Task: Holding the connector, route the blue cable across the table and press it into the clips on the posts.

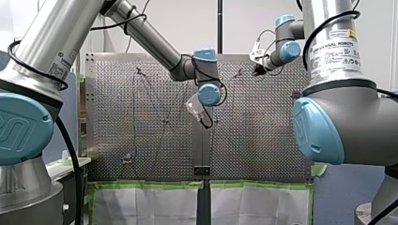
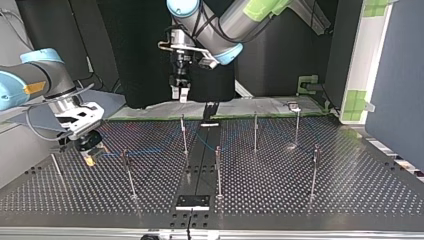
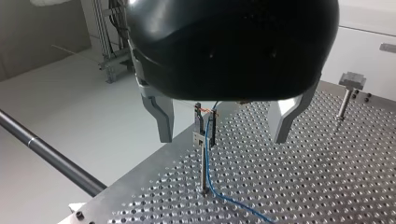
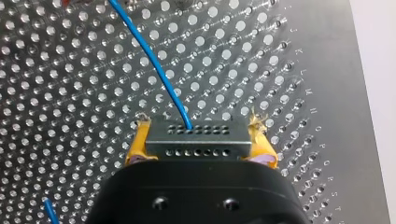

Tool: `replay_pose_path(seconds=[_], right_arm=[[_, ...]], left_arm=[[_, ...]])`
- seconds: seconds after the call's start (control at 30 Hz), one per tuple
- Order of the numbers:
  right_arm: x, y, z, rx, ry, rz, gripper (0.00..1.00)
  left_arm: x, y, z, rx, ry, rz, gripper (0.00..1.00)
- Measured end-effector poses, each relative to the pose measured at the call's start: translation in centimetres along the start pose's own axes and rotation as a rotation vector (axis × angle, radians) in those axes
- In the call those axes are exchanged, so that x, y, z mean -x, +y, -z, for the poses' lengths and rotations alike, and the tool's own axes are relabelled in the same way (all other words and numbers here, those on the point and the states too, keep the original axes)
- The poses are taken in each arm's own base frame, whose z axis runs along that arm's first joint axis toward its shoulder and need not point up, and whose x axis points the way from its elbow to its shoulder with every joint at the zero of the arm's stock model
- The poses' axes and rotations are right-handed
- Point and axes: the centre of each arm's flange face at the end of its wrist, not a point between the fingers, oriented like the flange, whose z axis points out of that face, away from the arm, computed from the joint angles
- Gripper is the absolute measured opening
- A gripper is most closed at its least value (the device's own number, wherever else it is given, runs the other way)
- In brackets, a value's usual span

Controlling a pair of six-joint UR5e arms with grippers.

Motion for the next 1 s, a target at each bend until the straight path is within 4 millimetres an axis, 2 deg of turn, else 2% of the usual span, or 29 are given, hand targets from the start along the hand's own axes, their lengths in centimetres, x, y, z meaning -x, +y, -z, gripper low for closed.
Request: replay_pose_path(seconds=[0.73, 1.0], right_arm=[[-0.1, 0.2, 0.0, 0.003, 0.0, -0.001, 0.0], [0.1, -0.2, 0.0, -0.002, -0.003, -0.001, 0.0]], left_arm=[[-2.3, 5.7, 3.9, 0.036, -0.015, -0.011, 1.0], [-2.4, 8.9, 4.4, 0.061, -0.022, -0.006, 1.0]])
